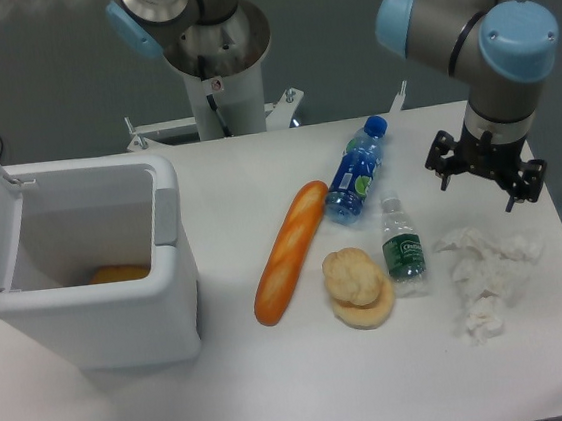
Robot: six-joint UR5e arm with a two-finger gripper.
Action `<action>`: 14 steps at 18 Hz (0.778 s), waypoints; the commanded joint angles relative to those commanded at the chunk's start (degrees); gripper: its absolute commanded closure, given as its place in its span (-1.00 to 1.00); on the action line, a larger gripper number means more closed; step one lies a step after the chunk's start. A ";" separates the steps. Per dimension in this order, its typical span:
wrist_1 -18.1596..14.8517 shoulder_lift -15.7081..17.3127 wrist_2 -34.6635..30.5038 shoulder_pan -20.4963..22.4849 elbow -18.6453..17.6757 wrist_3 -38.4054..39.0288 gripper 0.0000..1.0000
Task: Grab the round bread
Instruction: 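Move the gripper over the stacked round bread rings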
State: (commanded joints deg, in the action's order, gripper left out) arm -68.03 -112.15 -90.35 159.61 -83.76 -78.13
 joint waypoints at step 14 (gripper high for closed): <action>5.89 0.53 0.26 -5.80 -10.28 8.14 -1.00</action>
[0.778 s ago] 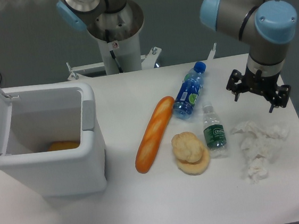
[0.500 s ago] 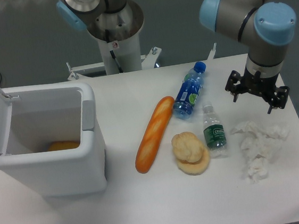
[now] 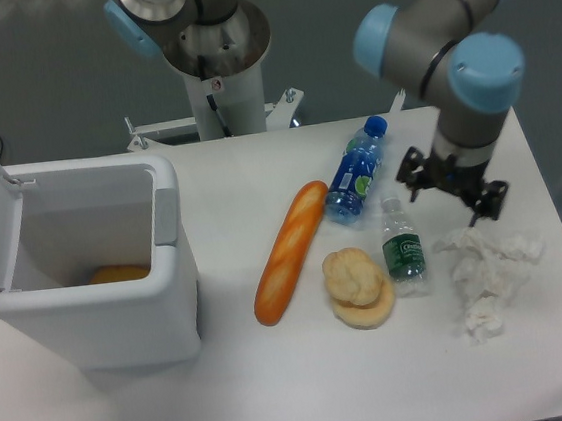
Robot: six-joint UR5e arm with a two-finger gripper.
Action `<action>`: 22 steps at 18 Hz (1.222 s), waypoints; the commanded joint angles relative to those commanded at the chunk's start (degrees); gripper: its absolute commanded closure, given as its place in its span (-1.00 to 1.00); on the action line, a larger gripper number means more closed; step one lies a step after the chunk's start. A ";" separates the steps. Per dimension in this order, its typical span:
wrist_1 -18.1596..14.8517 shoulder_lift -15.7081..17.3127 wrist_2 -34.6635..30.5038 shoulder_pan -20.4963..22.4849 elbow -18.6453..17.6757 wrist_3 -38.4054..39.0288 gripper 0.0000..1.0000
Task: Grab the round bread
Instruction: 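Move the gripper over the stacked round bread rings, then lower the gripper onto the top bread ring and close on it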
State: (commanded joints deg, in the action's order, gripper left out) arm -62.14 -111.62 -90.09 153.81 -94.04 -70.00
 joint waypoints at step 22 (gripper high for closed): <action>0.35 -5.10 1.85 -6.77 -1.85 5.84 -0.41</action>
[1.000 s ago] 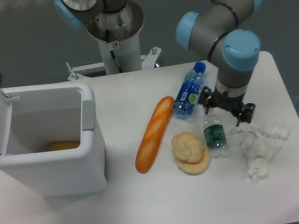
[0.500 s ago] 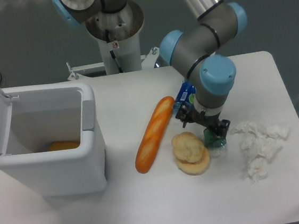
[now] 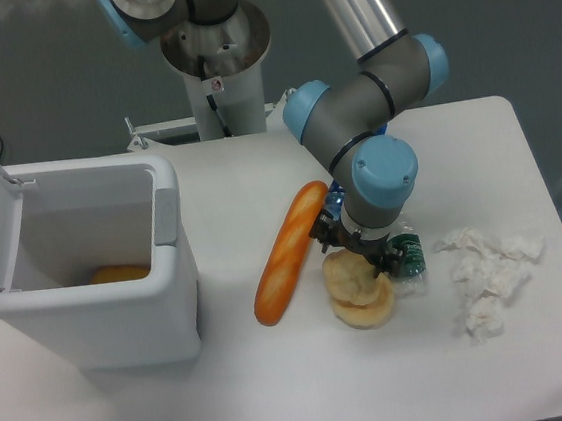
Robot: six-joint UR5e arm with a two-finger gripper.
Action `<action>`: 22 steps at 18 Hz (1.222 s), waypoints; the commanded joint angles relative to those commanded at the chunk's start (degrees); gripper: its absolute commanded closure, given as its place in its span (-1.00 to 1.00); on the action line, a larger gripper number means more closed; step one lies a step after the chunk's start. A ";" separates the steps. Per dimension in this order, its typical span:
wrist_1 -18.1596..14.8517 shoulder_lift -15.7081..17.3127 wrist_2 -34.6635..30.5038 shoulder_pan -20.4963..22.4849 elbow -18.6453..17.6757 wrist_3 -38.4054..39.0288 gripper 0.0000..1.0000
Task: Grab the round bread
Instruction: 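Lower the gripper onto the top bread ring and close on it, then lift the top bread ring up and away from the stack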
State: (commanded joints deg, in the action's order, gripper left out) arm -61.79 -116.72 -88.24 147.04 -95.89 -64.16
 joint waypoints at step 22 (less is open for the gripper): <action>-8.31 2.63 -0.53 3.07 9.12 -0.61 1.00</action>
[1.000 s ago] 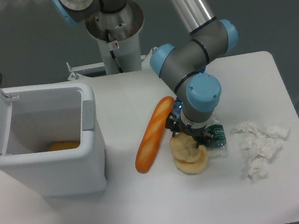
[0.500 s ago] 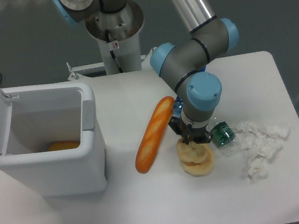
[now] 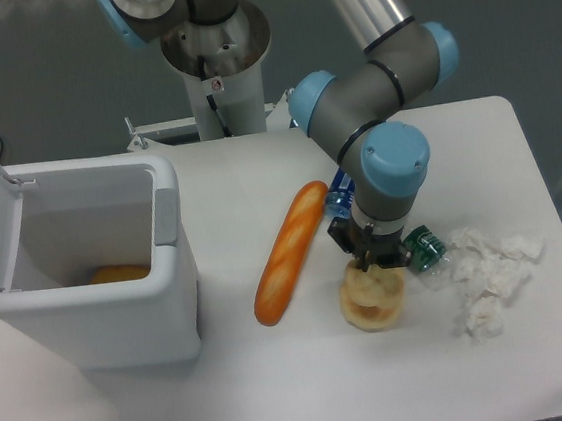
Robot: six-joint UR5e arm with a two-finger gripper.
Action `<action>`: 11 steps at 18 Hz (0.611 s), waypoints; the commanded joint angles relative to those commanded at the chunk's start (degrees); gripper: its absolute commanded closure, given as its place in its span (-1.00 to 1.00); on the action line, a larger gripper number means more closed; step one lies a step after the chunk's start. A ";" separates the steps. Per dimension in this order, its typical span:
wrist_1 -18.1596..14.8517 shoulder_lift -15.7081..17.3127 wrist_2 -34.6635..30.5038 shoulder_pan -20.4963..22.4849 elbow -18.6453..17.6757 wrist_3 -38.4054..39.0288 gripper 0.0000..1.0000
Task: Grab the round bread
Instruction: 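Lift the top bread ring up and away from the stack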
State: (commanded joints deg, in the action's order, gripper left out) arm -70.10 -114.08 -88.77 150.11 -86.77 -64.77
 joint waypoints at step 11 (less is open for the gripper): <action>-12.25 -1.05 -2.19 5.37 14.34 -4.22 1.00</action>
State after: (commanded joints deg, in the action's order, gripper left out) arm -82.35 -115.14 -90.96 155.48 -72.43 -68.99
